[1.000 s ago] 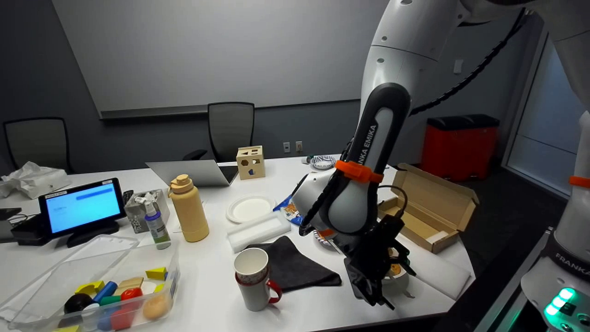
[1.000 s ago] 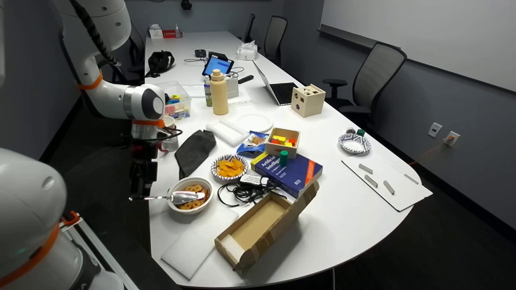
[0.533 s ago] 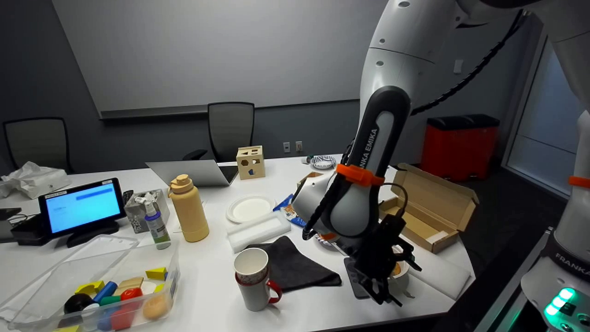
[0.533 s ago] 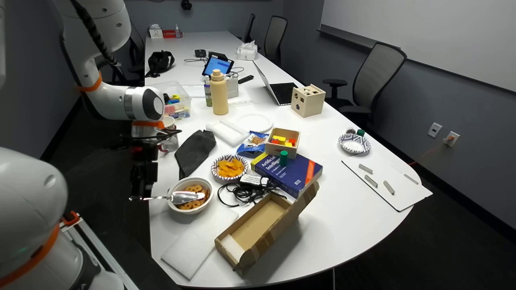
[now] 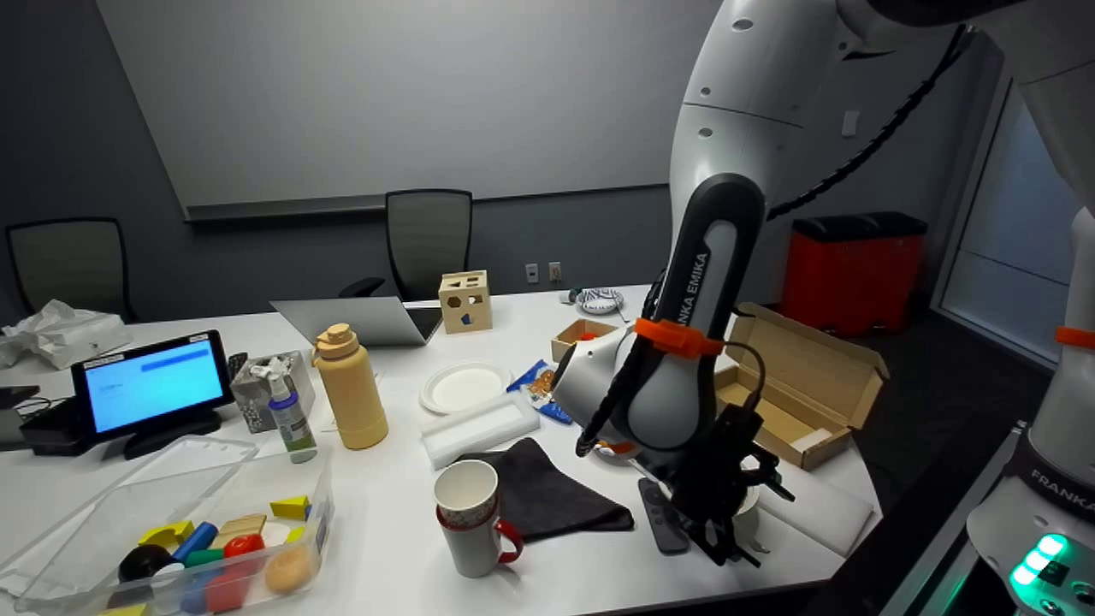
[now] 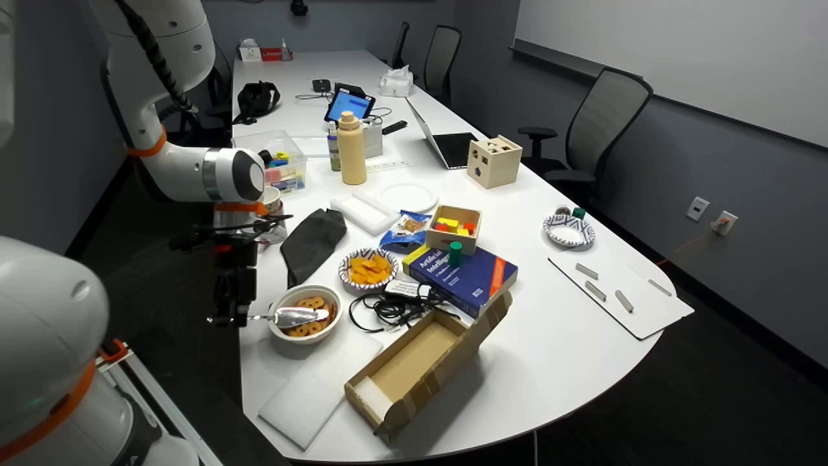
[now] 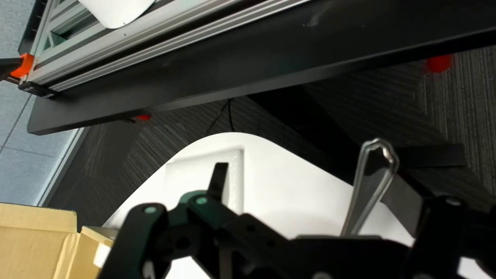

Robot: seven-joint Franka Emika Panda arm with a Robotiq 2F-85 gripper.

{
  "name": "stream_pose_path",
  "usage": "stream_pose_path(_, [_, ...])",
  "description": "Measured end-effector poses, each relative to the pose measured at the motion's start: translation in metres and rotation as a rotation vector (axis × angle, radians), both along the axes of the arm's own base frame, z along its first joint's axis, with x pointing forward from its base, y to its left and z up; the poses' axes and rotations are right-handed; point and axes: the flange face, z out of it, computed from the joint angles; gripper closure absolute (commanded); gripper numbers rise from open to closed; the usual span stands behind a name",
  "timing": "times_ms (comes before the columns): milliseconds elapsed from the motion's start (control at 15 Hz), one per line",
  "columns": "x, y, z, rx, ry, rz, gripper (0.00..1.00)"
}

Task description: Use the cake spatula to stir the contents in the black and white bowl on the left.

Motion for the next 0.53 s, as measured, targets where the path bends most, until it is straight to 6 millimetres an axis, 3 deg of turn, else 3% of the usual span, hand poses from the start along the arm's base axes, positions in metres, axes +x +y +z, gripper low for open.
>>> stream_pose_path(67, [-0.0014,0.0001,-0.0013,-0.003,0.002,0.001,0.25])
stream_pose_path(133, [-0.0028,0.0006,-0.0024,-0.006,0.003,0.002,0.25])
stream_pose_path(533, [-0.0086,0.0041,-0.0054,-0.023,-0.002,0.007,0.74])
